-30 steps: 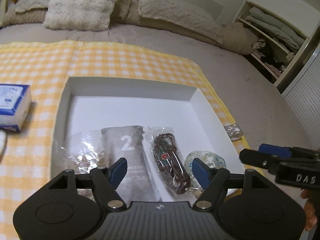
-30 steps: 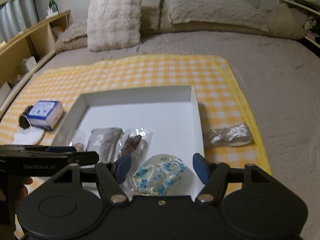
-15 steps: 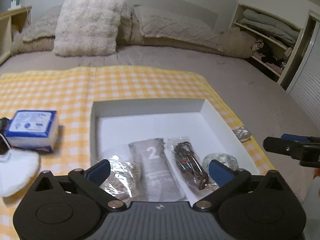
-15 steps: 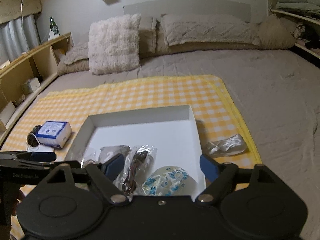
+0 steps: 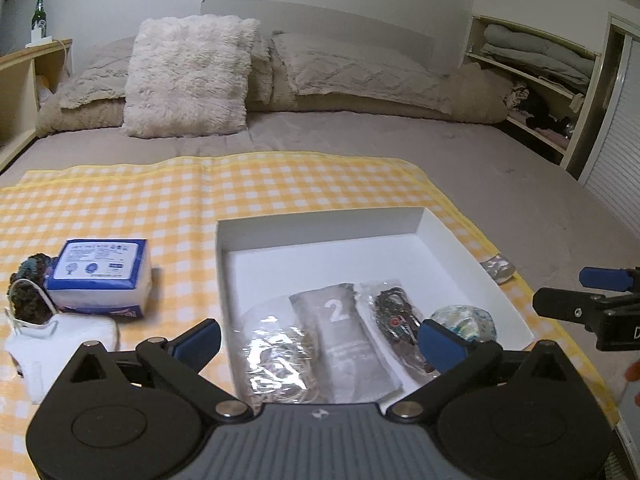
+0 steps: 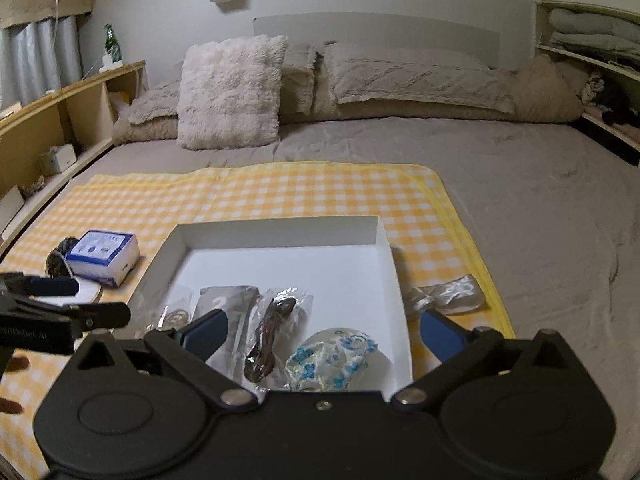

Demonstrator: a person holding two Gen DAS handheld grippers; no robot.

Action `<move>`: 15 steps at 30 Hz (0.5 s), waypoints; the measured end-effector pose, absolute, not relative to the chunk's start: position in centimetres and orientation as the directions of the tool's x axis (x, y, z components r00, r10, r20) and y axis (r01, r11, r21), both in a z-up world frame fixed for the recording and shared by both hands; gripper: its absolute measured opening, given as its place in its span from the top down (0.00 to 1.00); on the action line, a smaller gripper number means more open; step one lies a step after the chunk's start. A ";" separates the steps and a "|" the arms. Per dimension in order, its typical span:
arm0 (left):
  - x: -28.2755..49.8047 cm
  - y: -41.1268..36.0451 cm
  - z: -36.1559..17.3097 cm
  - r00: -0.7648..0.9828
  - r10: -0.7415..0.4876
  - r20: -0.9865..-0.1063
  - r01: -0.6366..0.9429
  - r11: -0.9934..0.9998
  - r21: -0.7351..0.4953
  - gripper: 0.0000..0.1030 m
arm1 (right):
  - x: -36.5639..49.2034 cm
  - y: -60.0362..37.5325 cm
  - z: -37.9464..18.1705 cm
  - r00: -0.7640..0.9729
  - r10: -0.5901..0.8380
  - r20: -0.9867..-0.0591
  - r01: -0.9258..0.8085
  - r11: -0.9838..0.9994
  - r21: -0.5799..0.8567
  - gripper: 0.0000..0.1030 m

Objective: Organize soft objects
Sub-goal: 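Lower the floral pouch into the tray, open the right tool, withdraw both tools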

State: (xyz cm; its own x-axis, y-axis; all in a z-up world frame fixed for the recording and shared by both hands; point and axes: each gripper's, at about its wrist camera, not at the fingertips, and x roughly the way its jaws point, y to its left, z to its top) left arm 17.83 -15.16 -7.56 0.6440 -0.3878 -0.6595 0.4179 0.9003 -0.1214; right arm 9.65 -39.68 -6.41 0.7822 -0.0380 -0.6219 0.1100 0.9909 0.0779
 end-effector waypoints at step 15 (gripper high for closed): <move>19.0 -8.8 -6.1 0.704 -0.305 -0.641 0.340 0.938 -0.072 0.00 | 12.3 -37.4 -6.3 0.781 -0.042 -0.623 0.121 0.989 0.085 0.00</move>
